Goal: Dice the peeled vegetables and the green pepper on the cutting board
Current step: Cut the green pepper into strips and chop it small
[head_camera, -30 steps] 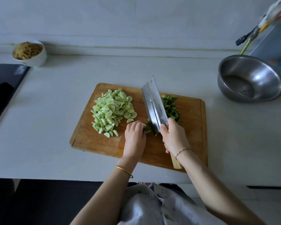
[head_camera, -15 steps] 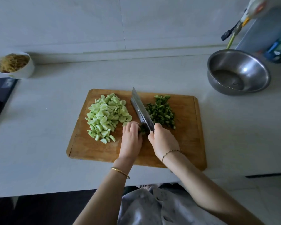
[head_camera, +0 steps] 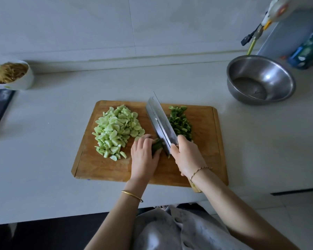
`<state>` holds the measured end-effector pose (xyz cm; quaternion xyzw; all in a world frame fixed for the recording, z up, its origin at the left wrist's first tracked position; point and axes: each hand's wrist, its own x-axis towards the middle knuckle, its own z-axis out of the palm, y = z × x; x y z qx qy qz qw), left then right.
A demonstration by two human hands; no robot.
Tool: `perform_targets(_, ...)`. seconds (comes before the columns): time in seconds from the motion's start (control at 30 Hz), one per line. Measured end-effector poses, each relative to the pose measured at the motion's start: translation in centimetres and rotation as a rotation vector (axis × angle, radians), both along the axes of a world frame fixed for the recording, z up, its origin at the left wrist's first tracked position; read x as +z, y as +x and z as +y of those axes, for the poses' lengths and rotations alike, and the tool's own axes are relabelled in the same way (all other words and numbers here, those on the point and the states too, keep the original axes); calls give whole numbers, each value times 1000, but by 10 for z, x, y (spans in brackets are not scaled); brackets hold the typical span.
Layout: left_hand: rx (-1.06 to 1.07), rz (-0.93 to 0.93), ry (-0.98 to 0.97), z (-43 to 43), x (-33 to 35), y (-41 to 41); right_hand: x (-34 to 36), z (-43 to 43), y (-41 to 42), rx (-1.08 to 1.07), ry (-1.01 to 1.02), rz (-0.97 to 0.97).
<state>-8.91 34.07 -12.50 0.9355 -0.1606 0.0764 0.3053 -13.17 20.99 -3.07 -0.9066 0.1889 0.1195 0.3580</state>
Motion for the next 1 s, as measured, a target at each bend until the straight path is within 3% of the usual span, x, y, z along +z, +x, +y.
perform_targets(0.1,76,20,30,-1,-2,-6,1,3,-1,31,-33,20)
perform_targets(0.43,50,51,-69,-6,-3,-5,-9,12,4,81,-156,60)
perform_targets(0.7,70,85,-111,-13,0,-9,-9,-2,15,-57,75,9)
perform_targets(1.0,137,110,-127,-9,7,-13,1,-6,1,74,-8,6)
